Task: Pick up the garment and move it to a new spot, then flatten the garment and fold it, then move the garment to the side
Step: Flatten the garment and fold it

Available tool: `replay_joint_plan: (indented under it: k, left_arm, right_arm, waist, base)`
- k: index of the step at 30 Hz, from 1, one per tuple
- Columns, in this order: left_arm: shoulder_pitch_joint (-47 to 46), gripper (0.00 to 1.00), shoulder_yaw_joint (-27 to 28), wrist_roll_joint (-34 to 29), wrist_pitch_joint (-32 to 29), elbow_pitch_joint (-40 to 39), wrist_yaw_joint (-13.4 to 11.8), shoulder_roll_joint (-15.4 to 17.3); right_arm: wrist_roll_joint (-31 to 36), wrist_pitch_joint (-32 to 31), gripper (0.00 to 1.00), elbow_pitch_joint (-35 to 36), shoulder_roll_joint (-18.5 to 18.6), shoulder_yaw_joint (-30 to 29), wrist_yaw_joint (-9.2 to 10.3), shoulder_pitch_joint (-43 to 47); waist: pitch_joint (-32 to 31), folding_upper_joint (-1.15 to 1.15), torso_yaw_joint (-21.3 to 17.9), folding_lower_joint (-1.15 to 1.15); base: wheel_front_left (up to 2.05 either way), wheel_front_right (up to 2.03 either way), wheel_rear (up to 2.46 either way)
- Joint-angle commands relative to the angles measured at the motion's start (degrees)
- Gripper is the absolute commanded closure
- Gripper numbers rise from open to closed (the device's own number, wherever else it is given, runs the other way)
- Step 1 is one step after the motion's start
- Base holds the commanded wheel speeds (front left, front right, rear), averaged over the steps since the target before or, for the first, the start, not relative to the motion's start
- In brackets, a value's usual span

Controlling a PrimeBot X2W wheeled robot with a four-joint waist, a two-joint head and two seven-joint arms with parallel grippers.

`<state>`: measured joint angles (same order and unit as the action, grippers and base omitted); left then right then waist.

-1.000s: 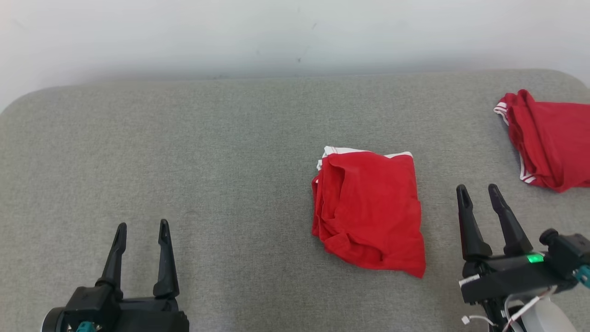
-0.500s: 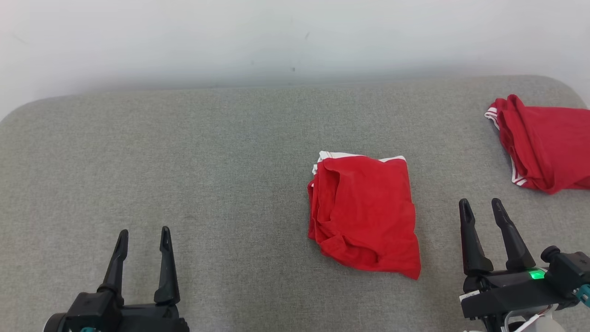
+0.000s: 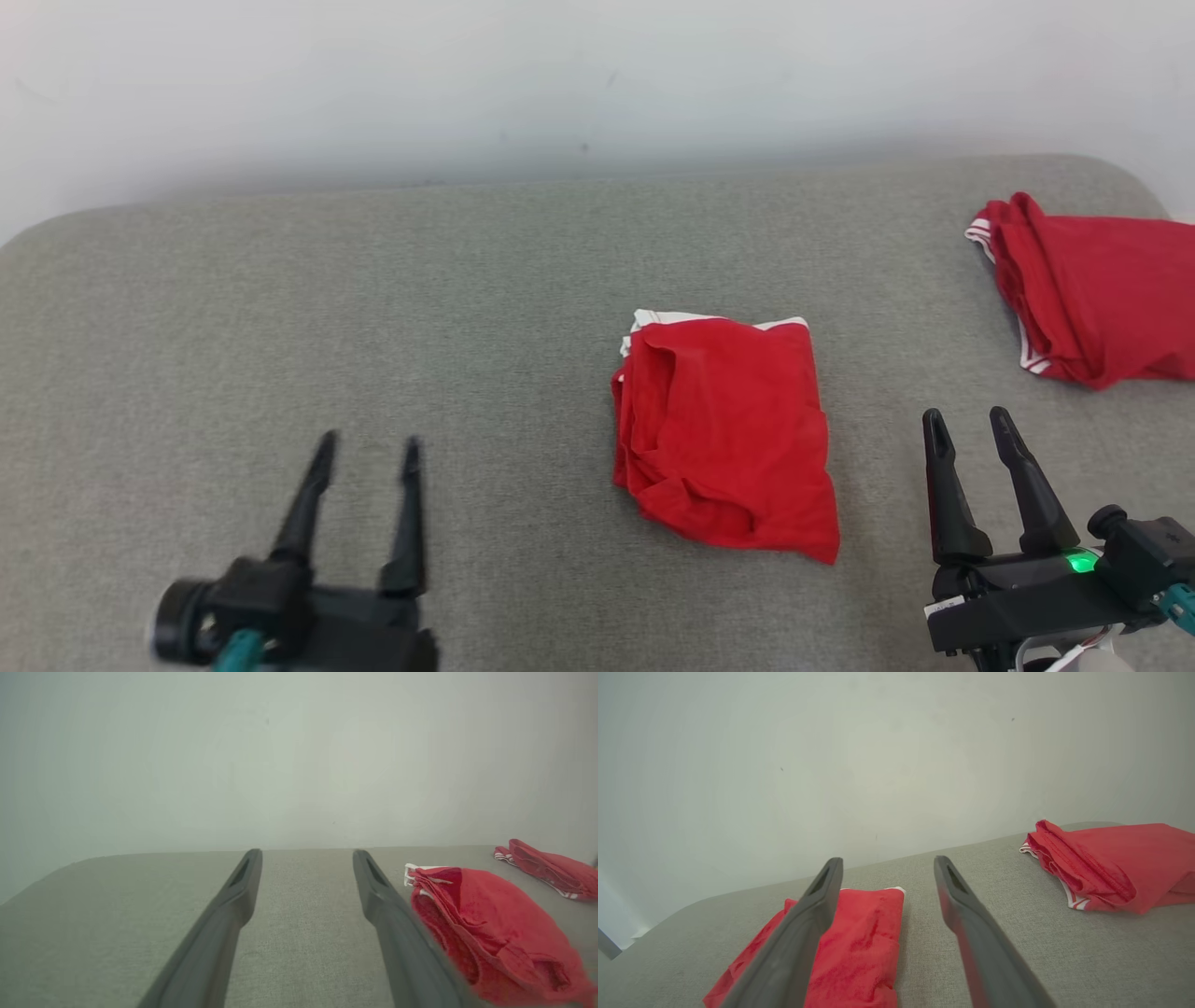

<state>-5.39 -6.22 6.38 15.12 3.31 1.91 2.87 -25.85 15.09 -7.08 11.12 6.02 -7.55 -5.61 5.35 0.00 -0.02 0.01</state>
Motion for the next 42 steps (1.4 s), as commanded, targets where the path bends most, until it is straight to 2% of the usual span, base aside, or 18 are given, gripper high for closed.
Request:
replay_joint_plan:
  k: [1, 6, 13, 18, 25, 31, 42]
  left_arm:
    - [-1.63, 0.0, -1.68, -0.69, -0.01, 0.58, 0.51, 0.04]
    - [-5.99, 0.0, -6.73, -1.26, 0.0, 3.39, 2.06, 0.07]
    - [-14.49, 0.0, -14.11, -1.26, -0.19, 13.69, 4.11, 0.1]
    - [-19.31, 0.0, -18.01, -0.93, -3.53, 20.93, 5.04, 0.52]
    - [-22.54, 0.0, -22.17, 0.95, -7.73, 25.92, 5.45, 2.36]
    - [-22.16, 0.0, -24.3, 2.2, -11.98, 26.12, 5.49, 4.2]
    - [-18.73, 0.0, -24.63, 3.49, -16.4, 20.5, 4.58, 6.55]
  right_arm:
    - [0.32, 0.06, 0.0, 0.15, -0.17, -0.01, 0.17, 0.44]
    - [0.3, 0.06, 0.0, -0.06, -0.25, 0.3, 0.17, 0.0]
    - [0.73, 0.06, 0.0, -0.54, -0.68, 0.86, 0.17, -1.04]
    - [0.76, 0.06, 0.0, -0.73, -1.05, 0.47, 0.17, -1.1]
    - [0.43, 0.06, 0.0, -0.68, -1.27, -0.59, 0.17, -1.09]
    - [0.66, 0.06, 0.0, -0.35, -1.38, -1.25, 0.17, -0.67]
    - [1.17, 0.06, 0.0, -0.14, -1.61, -1.54, 0.17, -0.35]
  waist:
    - [0.31, 0.0, -0.9, -0.01]
    - [0.81, 0.0, -2.55, -0.01]
    - [1.99, 0.0, -6.43, -0.01]
    - [3.04, 0.0, -9.32, -0.01]
    - [4.07, 0.0, -11.61, -0.01]
    - [4.22, 0.0, -11.76, -0.01]
    - [4.03, 0.0, -10.71, -0.01]
  base:
    - [0.0, 0.0, 0.0]
    - [0.0, 0.0, 0.0]
    - [0.0, 0.0, 0.0]
    - [0.0, 0.0, 0.0]
    - [0.0, 0.0, 0.0]
    - [0.0, 0.0, 0.0]
    - [0.0, 0.0, 0.0]
